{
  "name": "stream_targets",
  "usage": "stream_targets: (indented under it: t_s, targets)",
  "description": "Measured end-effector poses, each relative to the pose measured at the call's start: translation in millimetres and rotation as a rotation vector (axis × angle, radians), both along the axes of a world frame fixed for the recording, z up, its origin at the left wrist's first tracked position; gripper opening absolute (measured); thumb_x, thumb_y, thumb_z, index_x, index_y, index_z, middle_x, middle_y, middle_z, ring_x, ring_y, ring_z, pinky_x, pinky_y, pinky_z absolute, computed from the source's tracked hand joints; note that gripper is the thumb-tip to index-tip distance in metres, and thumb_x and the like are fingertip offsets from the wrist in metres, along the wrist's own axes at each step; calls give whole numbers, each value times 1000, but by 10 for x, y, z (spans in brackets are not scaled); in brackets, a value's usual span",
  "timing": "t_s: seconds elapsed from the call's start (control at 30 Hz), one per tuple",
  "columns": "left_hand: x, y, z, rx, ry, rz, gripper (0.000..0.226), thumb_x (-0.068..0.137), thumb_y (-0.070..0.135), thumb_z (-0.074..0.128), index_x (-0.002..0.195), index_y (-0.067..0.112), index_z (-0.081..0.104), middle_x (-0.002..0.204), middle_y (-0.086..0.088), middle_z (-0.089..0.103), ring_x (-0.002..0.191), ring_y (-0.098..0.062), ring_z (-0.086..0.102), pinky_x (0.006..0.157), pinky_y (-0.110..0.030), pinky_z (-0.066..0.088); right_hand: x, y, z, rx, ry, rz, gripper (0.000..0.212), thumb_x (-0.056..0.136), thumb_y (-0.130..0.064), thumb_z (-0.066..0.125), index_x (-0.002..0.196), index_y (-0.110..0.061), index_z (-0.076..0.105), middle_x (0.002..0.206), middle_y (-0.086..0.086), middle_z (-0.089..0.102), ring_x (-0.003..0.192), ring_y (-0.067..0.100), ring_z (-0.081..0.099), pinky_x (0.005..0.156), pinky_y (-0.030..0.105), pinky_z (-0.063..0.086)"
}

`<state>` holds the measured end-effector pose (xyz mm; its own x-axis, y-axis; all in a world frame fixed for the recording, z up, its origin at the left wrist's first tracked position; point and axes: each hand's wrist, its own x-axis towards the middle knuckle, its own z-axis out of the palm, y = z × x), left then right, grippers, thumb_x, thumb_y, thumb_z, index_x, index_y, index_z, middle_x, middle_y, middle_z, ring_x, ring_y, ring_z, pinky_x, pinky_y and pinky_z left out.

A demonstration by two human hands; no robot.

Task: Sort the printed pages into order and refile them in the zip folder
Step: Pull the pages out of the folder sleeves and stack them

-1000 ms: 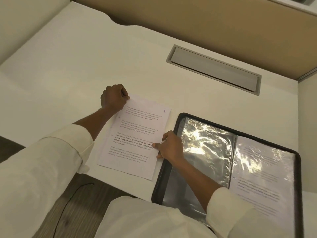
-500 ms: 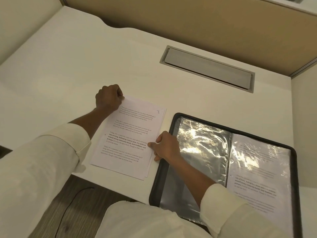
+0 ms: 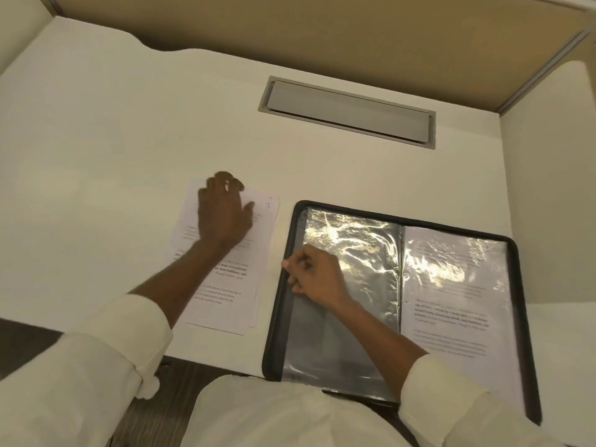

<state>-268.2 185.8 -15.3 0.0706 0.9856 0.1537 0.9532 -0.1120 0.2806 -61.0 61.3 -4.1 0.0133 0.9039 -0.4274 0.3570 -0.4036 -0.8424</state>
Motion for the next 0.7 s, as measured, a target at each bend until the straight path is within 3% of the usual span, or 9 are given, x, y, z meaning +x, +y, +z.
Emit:
stream_targets:
  t_s: [0.1,0.27,0.47,0.6,0.7]
  targets:
    - [588,-404,4,-26,-106,-130,33,90,26,77,114,6,66,128,-17,58,114,-36,55,93,-48,45,454,-150,-30,86,-43,-139,15,95,-28,79,88,-19,70,74,0,76,64,20,75,67,51,65]
    - [1503,-1036,-46,-91,-159,-395,29,89,30,78,110,12,70,135,-11,60,128,-32,53,105,-49,45,1319,-420,-114,290,-359,-311,12,91,-34,79,85,-30,70,82,-14,72,78,4,70,76,42,61]
    - [2288,-1525,-122,-138,-127,-586,35,87,36,79,109,12,69,131,-9,62,125,-30,55,100,-47,49,2112,-813,-197,398,-590,-345,18,89,-30,82,102,-27,70,106,-9,63,99,12,62,78,45,58]
    - [2635,-1707,-125,-164,-100,-625,43,91,43,76,117,10,68,134,-9,61,128,-30,55,103,-44,49,2521,-1047,-313,342,-752,-276,52,87,-42,82,130,-18,65,138,5,57,129,25,49,98,49,54]
    - [2832,-1800,-108,-215,-42,-623,53,96,49,68,130,9,63,147,-11,54,138,-30,48,113,-44,42,2786,-1201,-401,215,-839,-232,90,87,-63,75,153,-9,47,163,15,37,148,33,33,119,52,36]
